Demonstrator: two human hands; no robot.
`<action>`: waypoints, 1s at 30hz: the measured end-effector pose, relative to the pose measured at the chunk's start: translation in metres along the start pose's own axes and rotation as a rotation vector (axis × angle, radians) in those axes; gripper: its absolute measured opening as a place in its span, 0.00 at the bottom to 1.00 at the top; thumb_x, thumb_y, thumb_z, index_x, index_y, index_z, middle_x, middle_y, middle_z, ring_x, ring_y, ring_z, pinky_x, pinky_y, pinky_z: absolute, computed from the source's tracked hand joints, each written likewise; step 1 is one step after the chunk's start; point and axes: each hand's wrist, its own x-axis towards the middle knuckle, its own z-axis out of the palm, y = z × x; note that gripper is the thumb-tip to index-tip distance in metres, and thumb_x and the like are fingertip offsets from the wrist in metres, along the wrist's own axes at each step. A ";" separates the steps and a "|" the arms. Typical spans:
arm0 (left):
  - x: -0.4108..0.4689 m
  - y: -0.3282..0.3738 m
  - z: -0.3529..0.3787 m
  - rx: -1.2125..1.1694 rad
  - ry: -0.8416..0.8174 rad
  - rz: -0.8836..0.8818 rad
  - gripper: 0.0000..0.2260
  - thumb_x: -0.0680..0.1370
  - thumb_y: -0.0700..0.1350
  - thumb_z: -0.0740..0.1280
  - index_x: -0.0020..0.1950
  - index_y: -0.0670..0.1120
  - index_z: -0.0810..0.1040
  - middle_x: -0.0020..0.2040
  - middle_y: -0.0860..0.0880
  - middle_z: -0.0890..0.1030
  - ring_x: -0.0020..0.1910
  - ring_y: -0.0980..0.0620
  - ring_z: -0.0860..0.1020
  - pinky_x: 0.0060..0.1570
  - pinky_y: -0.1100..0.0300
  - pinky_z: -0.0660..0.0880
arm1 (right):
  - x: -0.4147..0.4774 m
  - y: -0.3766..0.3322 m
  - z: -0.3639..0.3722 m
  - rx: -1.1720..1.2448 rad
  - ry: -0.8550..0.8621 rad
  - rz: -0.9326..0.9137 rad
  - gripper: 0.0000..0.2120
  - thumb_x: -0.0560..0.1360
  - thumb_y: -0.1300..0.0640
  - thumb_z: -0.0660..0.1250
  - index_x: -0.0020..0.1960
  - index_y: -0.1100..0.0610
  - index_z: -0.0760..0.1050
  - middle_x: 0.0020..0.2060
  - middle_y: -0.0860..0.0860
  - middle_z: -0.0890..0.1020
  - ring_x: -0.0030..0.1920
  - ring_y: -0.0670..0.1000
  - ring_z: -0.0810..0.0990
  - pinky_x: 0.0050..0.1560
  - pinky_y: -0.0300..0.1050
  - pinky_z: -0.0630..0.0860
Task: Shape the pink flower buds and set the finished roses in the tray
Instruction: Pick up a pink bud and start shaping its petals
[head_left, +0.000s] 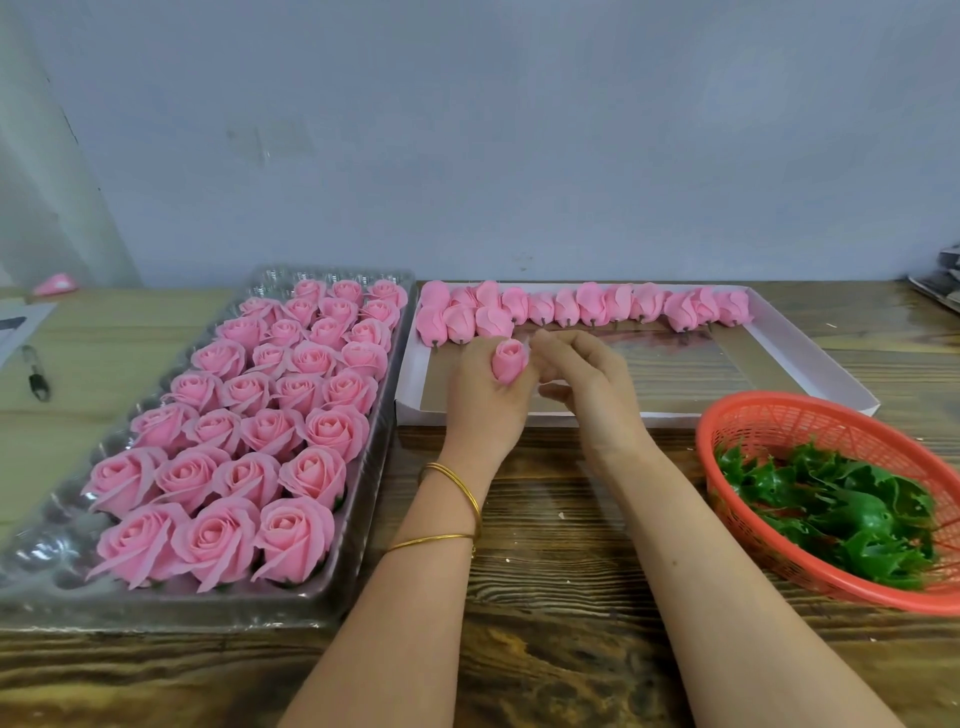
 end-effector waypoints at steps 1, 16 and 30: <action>0.000 -0.001 0.000 0.022 -0.012 0.026 0.13 0.78 0.44 0.68 0.34 0.46 0.76 0.29 0.53 0.75 0.30 0.61 0.73 0.30 0.73 0.66 | -0.001 0.000 0.001 -0.009 -0.006 -0.014 0.09 0.70 0.47 0.68 0.40 0.53 0.79 0.36 0.46 0.81 0.41 0.46 0.79 0.47 0.44 0.77; -0.004 0.005 0.002 0.033 -0.034 0.069 0.06 0.77 0.44 0.69 0.41 0.47 0.81 0.31 0.58 0.77 0.34 0.64 0.76 0.34 0.74 0.68 | -0.003 -0.003 0.003 -0.114 0.006 -0.044 0.05 0.75 0.58 0.71 0.44 0.60 0.80 0.42 0.62 0.83 0.45 0.58 0.82 0.56 0.59 0.79; -0.006 0.003 0.004 0.044 0.009 0.125 0.05 0.77 0.42 0.70 0.48 0.43 0.84 0.36 0.59 0.78 0.40 0.60 0.78 0.38 0.72 0.71 | -0.002 -0.001 0.005 -0.140 -0.001 -0.087 0.04 0.75 0.62 0.71 0.47 0.64 0.80 0.40 0.55 0.82 0.43 0.48 0.80 0.48 0.43 0.78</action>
